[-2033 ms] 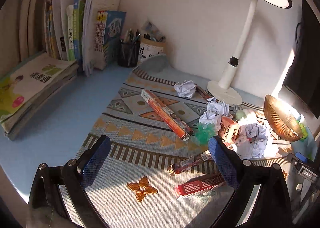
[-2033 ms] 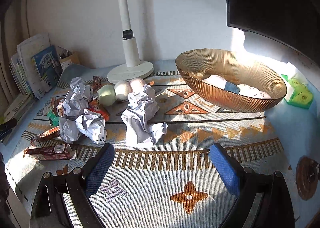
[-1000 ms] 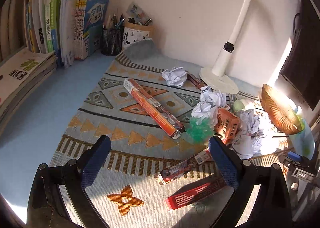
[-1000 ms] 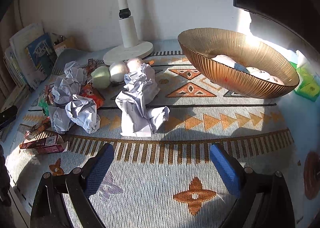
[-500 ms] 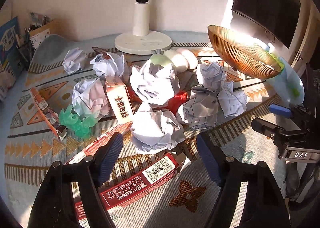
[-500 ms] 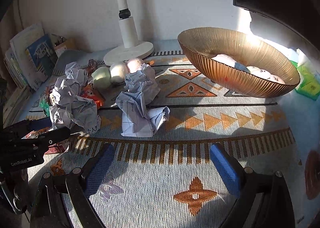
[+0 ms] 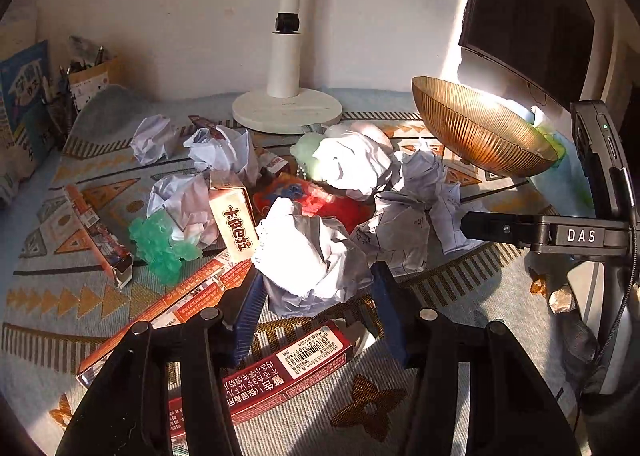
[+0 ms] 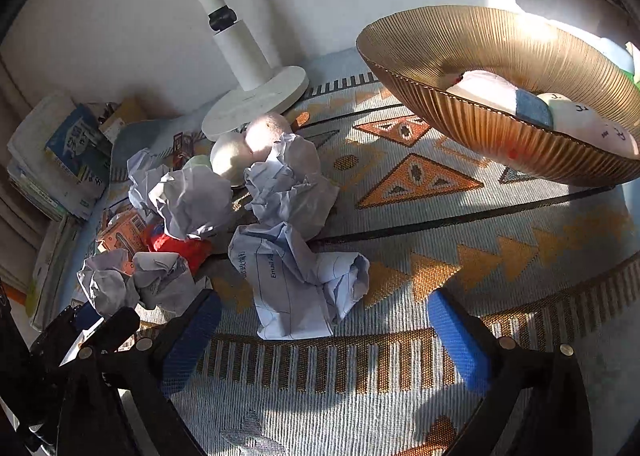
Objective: Organize objects
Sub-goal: 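Return both tools to the paper balls and grasp a paper ball with each, then carry the paper balls to the amber bowl and release them from both tools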
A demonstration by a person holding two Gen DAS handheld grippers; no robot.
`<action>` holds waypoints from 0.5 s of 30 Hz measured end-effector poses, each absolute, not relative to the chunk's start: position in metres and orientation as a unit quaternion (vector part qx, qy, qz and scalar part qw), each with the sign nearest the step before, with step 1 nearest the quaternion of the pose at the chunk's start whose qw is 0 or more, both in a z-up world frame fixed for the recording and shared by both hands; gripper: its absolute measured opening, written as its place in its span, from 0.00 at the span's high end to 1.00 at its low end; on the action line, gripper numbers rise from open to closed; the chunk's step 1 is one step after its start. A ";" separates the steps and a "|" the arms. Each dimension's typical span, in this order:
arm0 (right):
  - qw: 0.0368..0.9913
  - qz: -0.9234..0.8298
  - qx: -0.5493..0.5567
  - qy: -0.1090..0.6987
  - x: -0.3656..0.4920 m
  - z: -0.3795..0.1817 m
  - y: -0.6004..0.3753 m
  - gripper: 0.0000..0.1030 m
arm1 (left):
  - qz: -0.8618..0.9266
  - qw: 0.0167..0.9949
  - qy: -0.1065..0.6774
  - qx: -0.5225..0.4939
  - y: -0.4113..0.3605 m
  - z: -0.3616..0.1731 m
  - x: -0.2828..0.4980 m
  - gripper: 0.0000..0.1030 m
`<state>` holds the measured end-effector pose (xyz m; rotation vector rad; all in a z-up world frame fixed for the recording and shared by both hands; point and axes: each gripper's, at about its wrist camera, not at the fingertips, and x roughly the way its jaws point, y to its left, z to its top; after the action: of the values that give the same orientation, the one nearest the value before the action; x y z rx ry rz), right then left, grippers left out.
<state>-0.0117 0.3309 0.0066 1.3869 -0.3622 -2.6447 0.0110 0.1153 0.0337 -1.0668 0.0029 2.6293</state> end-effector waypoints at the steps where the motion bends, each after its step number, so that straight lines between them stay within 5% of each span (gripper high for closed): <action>1: 0.059 -0.879 0.461 -0.104 -0.013 0.006 0.326 0.00 | 0.917 0.150 -0.005 -0.370 0.113 0.034 0.011 0.51; 2: 0.054 -0.881 0.462 -0.090 -0.013 0.006 0.321 0.00 | 0.917 0.150 -0.011 -0.369 0.110 0.035 0.011 0.51; 4: 0.053 -0.886 0.455 -0.073 -0.011 0.006 0.316 0.19 | 0.918 0.148 -0.022 -0.368 0.109 0.035 0.008 0.51; 5: 0.051 -0.889 0.450 -0.066 -0.009 0.007 0.314 0.41 | 0.918 0.147 -0.026 -0.368 0.108 0.035 0.007 0.51; 6: 0.053 -0.891 0.447 -0.065 -0.008 0.008 0.314 0.49 | 0.917 0.147 -0.028 -0.369 0.108 0.034 0.006 0.51; 15: 0.059 -0.921 0.378 -0.079 0.032 0.033 0.321 0.54 | 0.917 0.144 -0.035 -0.370 0.106 0.034 0.007 0.51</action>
<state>0.0322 0.3215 0.0330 1.1450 -0.2385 -2.7879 0.0072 0.1055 0.0340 -1.0656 -0.1008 2.6432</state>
